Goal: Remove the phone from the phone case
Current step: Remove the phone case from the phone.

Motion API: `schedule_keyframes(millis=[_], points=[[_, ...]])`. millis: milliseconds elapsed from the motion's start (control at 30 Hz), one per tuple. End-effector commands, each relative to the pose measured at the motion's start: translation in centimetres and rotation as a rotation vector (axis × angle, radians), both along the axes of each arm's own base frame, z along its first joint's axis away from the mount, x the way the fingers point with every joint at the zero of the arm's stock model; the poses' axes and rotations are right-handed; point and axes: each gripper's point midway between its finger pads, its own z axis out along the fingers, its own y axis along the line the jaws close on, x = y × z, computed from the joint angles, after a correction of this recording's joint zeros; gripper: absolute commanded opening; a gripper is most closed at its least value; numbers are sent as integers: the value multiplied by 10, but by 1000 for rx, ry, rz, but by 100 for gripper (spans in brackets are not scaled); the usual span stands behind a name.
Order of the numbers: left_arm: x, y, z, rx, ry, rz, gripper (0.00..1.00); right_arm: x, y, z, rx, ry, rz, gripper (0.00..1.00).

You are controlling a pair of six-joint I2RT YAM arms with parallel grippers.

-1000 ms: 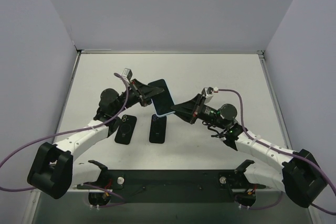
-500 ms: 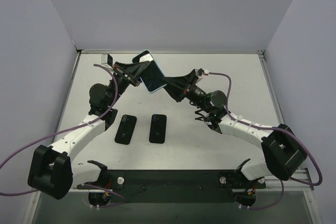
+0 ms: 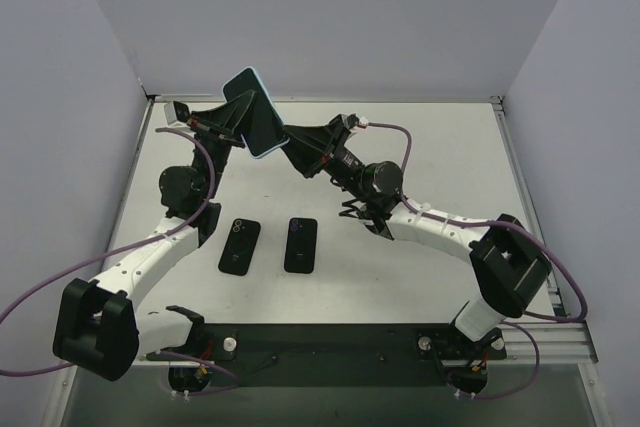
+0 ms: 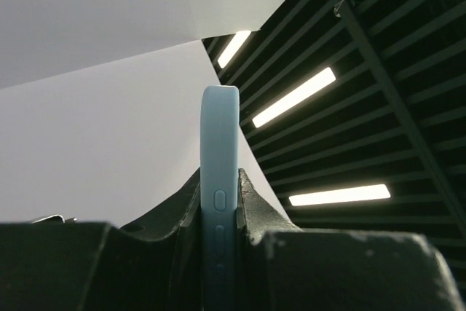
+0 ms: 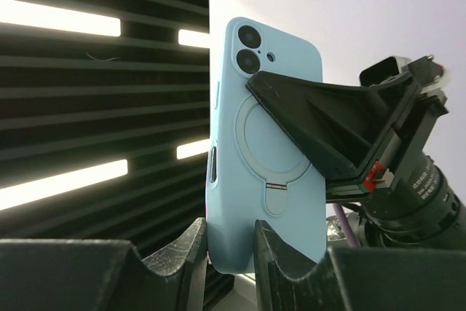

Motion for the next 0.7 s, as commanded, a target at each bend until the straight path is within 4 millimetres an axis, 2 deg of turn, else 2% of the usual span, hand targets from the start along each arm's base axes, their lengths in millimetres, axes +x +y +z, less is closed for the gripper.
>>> schedule_keyframes(millis=[0,167,300,433,567,667], points=[[-117,-8,78,-110,-382,-305,0,-12,-9,40,231,7,70,0],[-121,-3,80,-136,-377,-313,0,-12,-4,41,234,2,73,0],[-128,0,87,-143,-391,-313,0,-11,3,30,208,14,77,0],[-129,2,90,-152,-389,-317,0,-9,11,8,132,7,60,0],[-126,2,91,-186,-381,-346,0,-3,17,-36,-1,16,22,0],[-128,2,94,-199,-392,-366,0,1,17,-55,-40,31,15,0]])
